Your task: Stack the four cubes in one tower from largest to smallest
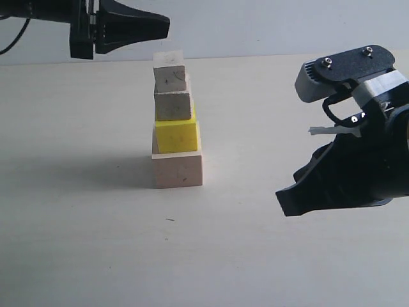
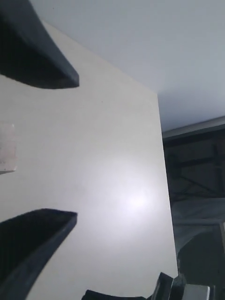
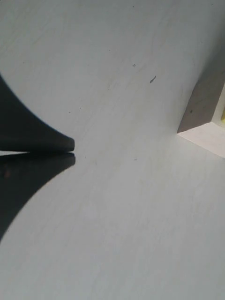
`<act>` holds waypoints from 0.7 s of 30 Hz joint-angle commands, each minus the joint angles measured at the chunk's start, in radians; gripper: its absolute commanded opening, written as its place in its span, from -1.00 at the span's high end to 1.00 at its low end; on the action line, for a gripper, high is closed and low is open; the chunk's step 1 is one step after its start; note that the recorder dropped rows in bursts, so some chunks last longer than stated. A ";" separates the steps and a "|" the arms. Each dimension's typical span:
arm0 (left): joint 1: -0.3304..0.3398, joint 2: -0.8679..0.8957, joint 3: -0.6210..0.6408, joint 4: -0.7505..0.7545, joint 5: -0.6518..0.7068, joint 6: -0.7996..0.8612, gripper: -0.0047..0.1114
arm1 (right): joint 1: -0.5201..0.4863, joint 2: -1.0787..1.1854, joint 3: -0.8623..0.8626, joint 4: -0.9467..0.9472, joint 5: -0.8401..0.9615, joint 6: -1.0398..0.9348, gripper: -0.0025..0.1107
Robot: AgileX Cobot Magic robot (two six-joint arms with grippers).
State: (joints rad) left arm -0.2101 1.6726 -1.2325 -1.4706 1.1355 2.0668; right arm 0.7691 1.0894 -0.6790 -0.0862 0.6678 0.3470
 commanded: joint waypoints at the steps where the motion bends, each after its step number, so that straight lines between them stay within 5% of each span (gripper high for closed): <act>1: 0.002 -0.090 0.000 -0.016 0.002 -0.030 0.07 | -0.001 -0.008 0.004 0.002 -0.007 -0.007 0.96; 6: 0.002 -0.202 0.000 0.042 -0.080 -0.083 0.87 | -0.001 -0.008 0.004 -0.034 -0.023 -0.007 0.96; 16: 0.002 -0.393 0.009 0.283 -0.437 -0.532 0.92 | -0.001 -0.008 0.004 -0.053 -0.086 -0.007 0.96; 21: 0.002 -0.488 0.149 0.283 -0.657 -0.618 0.92 | -0.001 -0.008 0.004 -0.061 -0.104 -0.007 0.96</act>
State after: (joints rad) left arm -0.2101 1.2354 -1.1682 -1.1943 0.6199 1.5173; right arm 0.7691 1.0894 -0.6790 -0.1265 0.5926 0.3470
